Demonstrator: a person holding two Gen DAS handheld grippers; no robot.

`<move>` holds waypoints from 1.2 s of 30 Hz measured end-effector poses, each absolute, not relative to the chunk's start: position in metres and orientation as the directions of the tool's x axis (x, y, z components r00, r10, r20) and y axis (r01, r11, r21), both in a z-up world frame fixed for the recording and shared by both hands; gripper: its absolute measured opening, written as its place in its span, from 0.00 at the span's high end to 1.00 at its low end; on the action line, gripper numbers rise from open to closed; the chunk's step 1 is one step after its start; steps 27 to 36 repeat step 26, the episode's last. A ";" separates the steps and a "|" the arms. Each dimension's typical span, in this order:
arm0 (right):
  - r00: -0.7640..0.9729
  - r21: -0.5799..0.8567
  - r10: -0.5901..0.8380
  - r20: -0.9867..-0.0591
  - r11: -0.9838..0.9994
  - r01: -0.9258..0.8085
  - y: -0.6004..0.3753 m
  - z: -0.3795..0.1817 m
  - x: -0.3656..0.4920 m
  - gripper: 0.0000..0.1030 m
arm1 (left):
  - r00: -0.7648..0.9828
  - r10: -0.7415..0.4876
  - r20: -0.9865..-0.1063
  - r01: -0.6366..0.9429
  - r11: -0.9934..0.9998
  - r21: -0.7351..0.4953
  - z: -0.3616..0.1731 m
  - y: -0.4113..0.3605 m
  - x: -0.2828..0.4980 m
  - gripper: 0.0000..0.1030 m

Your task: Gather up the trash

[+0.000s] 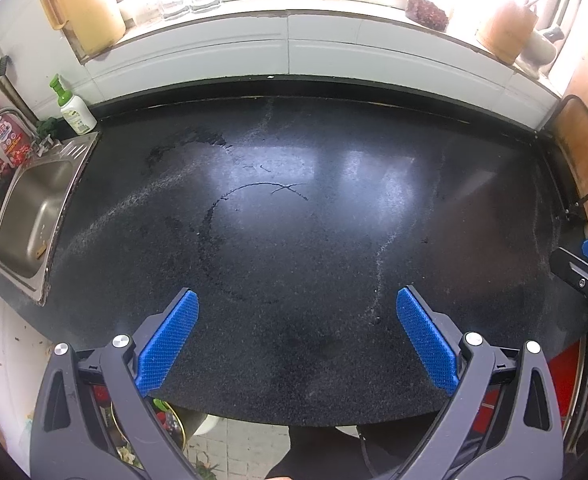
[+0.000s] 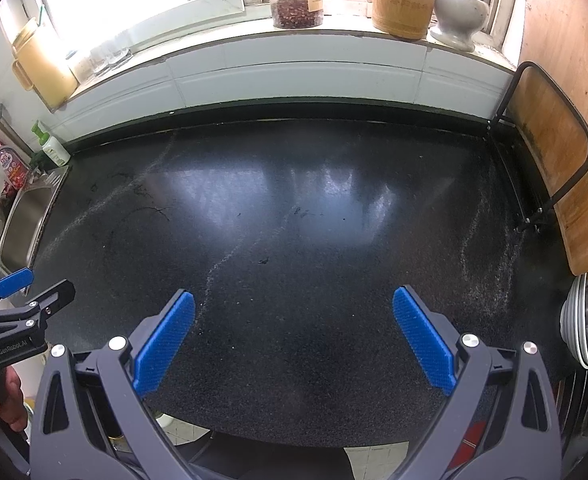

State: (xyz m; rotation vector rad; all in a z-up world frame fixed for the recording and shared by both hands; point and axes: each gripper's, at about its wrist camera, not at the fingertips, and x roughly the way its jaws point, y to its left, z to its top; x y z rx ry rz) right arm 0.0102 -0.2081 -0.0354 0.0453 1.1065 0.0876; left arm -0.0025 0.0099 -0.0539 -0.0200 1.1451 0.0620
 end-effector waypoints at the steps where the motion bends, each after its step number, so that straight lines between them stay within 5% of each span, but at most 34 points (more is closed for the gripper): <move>1: 0.445 0.079 0.092 -0.891 0.996 -0.048 -0.208 -0.035 0.010 0.07 | 0.411 0.039 -0.911 -0.058 0.998 0.016 -0.054 0.010 -0.002 0.06; 36: 0.429 0.102 0.100 -0.898 0.995 -0.018 -0.233 -0.056 0.025 0.07 | 0.380 0.053 -0.923 -0.065 0.997 0.030 -0.088 0.019 0.025 0.06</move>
